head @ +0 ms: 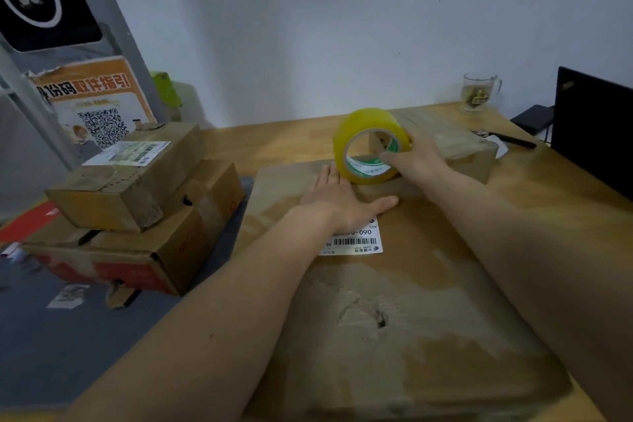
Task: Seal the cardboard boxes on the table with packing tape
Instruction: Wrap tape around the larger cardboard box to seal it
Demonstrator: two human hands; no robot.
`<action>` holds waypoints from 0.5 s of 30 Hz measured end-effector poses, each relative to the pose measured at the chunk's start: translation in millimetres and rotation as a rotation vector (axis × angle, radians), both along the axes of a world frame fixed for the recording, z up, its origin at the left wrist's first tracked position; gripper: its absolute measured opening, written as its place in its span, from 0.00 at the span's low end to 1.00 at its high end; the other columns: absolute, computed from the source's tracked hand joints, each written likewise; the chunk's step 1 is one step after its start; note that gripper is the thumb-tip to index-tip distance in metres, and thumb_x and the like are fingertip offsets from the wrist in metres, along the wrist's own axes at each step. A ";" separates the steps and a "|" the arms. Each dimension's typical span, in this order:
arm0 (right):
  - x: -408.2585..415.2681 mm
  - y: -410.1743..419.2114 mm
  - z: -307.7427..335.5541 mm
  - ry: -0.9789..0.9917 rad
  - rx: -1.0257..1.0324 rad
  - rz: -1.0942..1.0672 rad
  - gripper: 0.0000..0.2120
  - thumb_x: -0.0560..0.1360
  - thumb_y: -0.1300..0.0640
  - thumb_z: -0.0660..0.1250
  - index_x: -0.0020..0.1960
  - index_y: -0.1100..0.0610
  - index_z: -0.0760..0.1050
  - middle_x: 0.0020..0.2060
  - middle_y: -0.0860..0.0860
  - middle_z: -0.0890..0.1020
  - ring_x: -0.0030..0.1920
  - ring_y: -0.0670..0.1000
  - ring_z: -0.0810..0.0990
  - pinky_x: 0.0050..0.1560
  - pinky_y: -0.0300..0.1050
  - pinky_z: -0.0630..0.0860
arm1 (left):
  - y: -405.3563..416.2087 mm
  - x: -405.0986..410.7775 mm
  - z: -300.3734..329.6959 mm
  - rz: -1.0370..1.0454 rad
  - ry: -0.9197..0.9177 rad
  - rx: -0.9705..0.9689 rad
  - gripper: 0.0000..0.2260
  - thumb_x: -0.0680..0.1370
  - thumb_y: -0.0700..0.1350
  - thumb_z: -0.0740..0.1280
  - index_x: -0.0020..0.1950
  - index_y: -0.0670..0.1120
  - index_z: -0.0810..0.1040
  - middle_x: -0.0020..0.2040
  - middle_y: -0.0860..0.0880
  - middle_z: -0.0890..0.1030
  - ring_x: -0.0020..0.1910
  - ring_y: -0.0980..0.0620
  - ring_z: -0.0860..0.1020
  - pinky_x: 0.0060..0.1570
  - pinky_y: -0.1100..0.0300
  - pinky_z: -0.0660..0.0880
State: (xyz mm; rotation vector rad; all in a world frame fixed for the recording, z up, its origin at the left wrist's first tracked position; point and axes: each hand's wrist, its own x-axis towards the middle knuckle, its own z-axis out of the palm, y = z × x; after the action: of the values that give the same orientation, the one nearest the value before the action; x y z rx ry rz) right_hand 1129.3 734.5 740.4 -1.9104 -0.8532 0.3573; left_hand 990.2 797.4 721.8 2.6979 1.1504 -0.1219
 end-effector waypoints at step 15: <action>50.9 -33.3 13.2 -0.179 -0.072 -0.226 0.13 0.74 0.67 0.58 0.35 0.56 0.58 0.31 0.54 0.64 0.35 0.55 0.65 0.29 0.45 0.58 | -4.7 -2.5 -1.5 0.026 0.005 0.017 0.53 0.71 0.79 0.49 0.81 0.43 0.38 0.81 0.49 0.38 0.79 0.52 0.37 0.76 0.52 0.39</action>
State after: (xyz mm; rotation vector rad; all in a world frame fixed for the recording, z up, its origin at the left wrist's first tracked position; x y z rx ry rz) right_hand 1180.2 701.1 753.6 -2.1044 -0.7371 0.0813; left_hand 987.7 792.7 720.4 2.6974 1.1930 -0.1153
